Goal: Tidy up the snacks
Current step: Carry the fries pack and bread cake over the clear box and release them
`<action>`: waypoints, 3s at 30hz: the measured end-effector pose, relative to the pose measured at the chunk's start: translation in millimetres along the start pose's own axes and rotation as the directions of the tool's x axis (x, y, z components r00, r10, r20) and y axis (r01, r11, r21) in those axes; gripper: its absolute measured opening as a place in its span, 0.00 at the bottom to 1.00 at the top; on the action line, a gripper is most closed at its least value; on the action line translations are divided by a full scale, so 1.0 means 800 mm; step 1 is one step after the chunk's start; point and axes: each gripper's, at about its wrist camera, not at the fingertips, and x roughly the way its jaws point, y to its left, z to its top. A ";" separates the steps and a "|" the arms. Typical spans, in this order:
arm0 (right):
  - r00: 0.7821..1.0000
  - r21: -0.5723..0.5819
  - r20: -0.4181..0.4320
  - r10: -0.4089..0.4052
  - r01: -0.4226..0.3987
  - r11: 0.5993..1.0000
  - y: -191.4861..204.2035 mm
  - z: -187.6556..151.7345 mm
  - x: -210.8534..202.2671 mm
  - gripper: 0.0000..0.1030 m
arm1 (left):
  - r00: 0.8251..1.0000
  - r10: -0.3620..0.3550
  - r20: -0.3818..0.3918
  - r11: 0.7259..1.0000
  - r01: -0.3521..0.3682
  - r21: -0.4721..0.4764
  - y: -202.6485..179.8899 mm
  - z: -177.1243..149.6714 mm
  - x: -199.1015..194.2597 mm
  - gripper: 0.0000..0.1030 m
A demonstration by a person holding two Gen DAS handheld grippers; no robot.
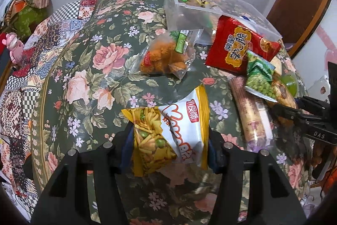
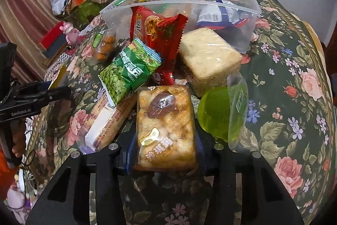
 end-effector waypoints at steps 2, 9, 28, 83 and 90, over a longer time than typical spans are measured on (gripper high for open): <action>1.000 -0.007 0.012 -0.006 0.006 1.000 0.002 -0.001 -0.008 0.41 | 1.000 0.000 0.007 1.000 0.000 0.001 -0.003 0.002 -0.003 0.55; 0.996 -0.020 0.087 -0.010 0.011 1.000 0.001 0.005 -0.051 0.41 | 0.998 -0.011 0.056 1.000 0.011 -0.001 -0.017 0.016 -0.027 0.55; 0.960 -0.012 0.271 -0.075 0.081 0.997 -0.018 0.076 -0.113 0.41 | 0.976 -0.083 0.202 0.996 0.075 0.045 -0.083 0.100 -0.068 0.55; 0.983 0.003 0.164 -0.084 0.085 0.996 -0.098 0.211 0.020 0.44 | 0.993 -0.114 -0.020 0.993 0.114 -0.030 -0.125 0.259 0.142 0.62; 0.971 -0.032 0.212 -0.115 0.124 0.992 -0.079 0.202 -0.014 0.49 | 0.997 -0.028 0.077 0.997 0.023 0.071 -0.142 0.248 0.093 0.66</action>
